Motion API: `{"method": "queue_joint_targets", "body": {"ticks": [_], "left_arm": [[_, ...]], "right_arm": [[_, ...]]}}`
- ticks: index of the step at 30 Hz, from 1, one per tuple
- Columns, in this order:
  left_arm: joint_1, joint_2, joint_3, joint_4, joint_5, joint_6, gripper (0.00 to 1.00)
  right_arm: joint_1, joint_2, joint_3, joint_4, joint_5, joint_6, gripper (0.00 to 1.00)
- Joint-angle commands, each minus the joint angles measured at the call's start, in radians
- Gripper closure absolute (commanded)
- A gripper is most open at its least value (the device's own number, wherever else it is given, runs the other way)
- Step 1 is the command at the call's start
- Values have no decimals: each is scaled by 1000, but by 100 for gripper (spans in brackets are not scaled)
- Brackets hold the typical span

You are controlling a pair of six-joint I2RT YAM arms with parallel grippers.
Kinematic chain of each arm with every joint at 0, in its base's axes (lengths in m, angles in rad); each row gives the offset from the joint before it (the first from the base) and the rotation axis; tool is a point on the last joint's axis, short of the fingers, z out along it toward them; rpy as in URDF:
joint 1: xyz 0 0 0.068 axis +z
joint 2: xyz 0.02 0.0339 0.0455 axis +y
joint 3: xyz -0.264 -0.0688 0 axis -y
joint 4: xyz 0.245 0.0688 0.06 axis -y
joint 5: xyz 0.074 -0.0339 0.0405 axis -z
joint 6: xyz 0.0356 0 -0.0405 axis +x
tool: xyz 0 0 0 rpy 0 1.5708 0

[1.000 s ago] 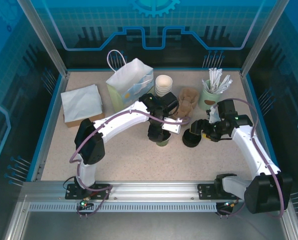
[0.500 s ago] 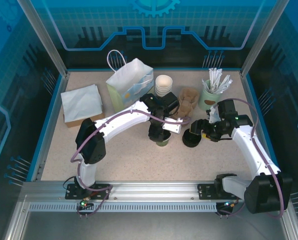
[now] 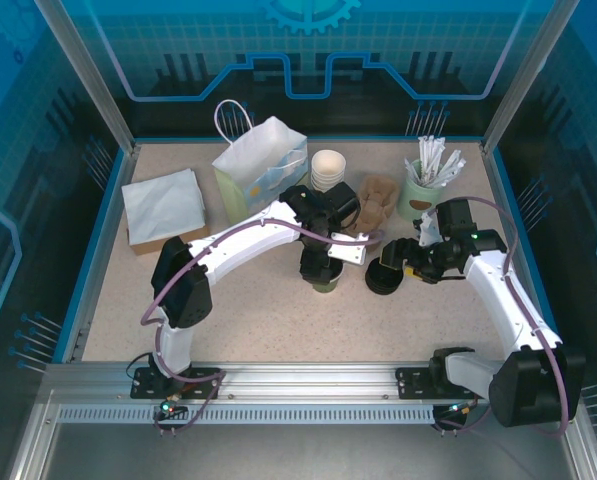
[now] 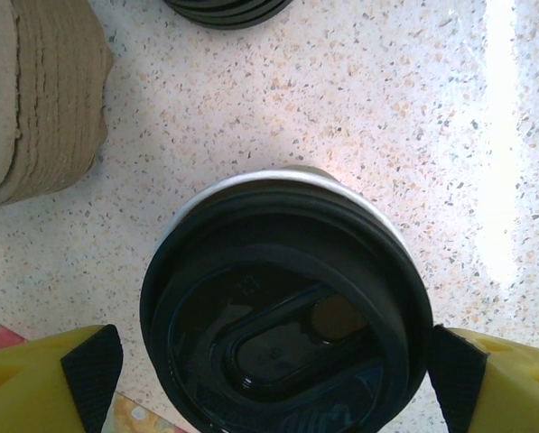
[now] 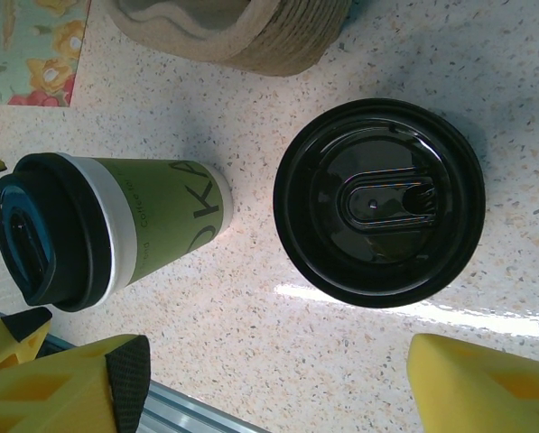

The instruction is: Pack the takeout coffee

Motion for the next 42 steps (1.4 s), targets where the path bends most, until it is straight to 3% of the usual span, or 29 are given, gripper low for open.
{"method": "queue_joint_targets", "body": {"ticks": [1,8,15,22,26,32,42], "left_arm": [[-8,-48,18,-12,50,-21,8],[0,-234,-119,121,81,-103,8],[11,-506,-343,334,41,-381,9],[83,-724,-505,374,-14,-979,14],[126,-807,-635,450,82,-1287,20],[205,-793,-812,628,259,-1708,35],[235,-604,-795,746,391,-1789,43]], "right_arm": [[-16,-5,-7,7,-20,-22,20],[-14,-3,11,15,-59,-43,20],[26,25,50,20,-64,-52,20],[130,87,110,62,-38,-6,20],[195,130,140,98,-41,25,20],[260,185,144,175,-69,87,19],[290,215,142,194,-70,107,20]]}}
